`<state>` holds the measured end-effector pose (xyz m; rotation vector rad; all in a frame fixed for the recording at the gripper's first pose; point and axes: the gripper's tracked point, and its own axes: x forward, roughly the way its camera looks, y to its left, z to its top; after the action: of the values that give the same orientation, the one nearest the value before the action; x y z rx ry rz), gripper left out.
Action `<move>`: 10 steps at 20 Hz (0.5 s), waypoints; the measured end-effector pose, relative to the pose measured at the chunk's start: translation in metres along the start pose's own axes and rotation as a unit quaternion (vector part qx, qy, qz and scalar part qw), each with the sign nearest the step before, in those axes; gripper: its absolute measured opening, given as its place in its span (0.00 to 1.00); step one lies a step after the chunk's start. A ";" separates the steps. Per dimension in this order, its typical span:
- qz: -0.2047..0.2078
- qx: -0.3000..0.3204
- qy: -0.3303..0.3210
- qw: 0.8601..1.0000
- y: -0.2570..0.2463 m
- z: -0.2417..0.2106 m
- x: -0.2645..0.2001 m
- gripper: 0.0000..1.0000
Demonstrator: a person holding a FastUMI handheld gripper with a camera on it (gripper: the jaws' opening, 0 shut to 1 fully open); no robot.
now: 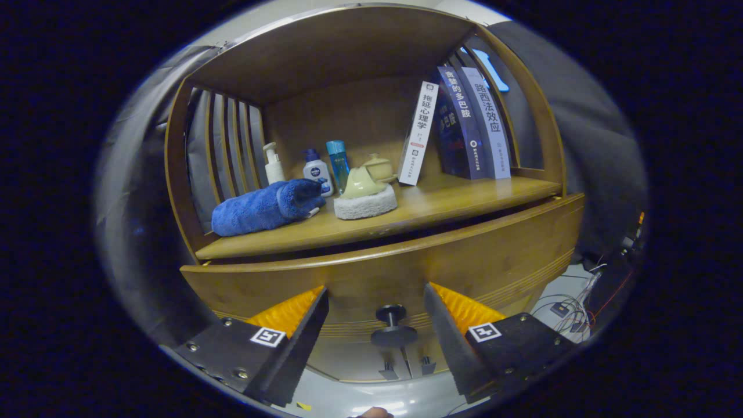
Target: Pull open the drawer, take out the items inside it, and place them on the countertop above the cabinet.
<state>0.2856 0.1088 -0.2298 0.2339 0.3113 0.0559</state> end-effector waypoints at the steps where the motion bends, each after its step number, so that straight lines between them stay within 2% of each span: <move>1: 0.001 0.001 0.000 1.000 0.000 0.000 0.001 0.99; 10: -0.004 0.026 -0.004 1.000 0.002 0.003 0.021 0.99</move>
<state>0.3061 0.1118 -0.2330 0.2835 0.3063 0.0385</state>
